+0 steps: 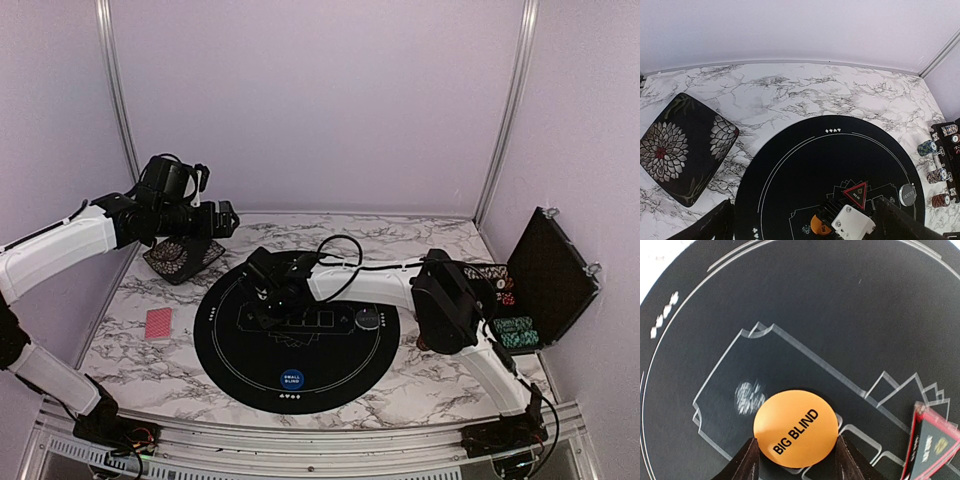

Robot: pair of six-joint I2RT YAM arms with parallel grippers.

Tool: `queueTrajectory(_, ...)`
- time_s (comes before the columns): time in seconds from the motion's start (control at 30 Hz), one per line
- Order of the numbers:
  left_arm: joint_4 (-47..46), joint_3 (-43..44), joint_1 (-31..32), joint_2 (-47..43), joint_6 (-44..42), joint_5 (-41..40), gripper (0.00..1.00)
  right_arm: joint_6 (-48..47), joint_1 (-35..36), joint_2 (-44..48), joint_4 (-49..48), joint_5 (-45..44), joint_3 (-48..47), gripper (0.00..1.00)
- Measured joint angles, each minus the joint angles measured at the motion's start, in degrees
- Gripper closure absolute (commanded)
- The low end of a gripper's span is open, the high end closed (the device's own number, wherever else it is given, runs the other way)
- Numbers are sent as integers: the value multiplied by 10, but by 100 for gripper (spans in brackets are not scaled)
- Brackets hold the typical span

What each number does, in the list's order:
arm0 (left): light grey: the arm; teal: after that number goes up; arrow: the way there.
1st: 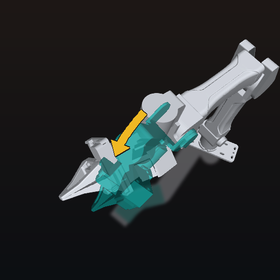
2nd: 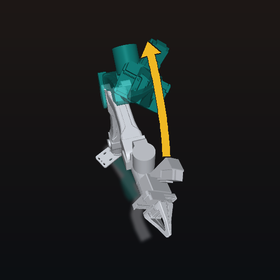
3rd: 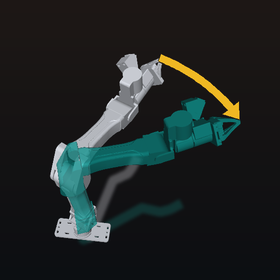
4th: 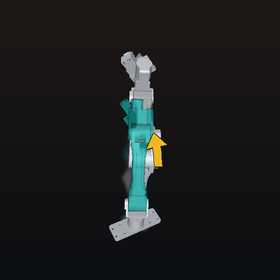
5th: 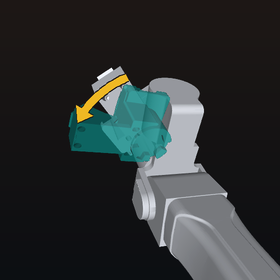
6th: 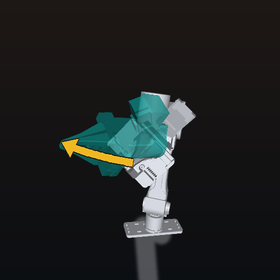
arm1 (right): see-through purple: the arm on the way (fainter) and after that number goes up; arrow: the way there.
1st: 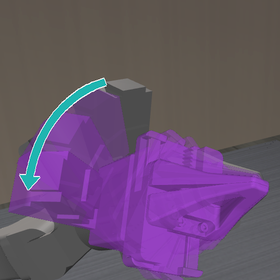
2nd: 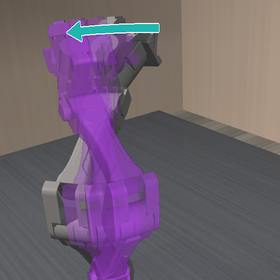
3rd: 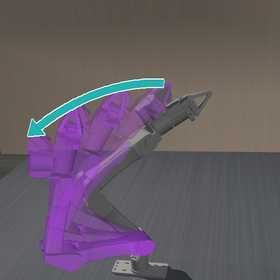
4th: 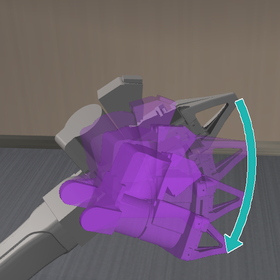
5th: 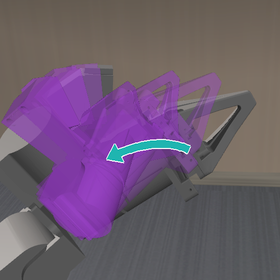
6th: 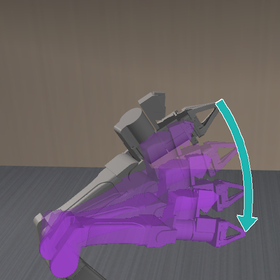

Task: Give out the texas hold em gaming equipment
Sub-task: Move the big blind button to the big blind area.

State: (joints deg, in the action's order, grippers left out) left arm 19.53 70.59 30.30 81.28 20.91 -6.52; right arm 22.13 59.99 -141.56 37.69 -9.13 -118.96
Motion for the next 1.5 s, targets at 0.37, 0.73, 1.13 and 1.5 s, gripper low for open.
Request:
queueTrajectory(0.37,2,2,-5,0,-6,0,1,-12,-14,-40,-1,-17,-61,47)
queueTrajectory(0.73,3,9,-6,0,-6,1,1,-12,-30,-60,-20,-26,-84,47)
queueTrajectory(1.13,3,9,-6,0,-5,1,1,-23,-45,-62,-35,-34,-83,46)
queueTrajectory(1.5,3,9,-6,0,-5,1,1,-36,-79,-65,-44,-34,-83,47)
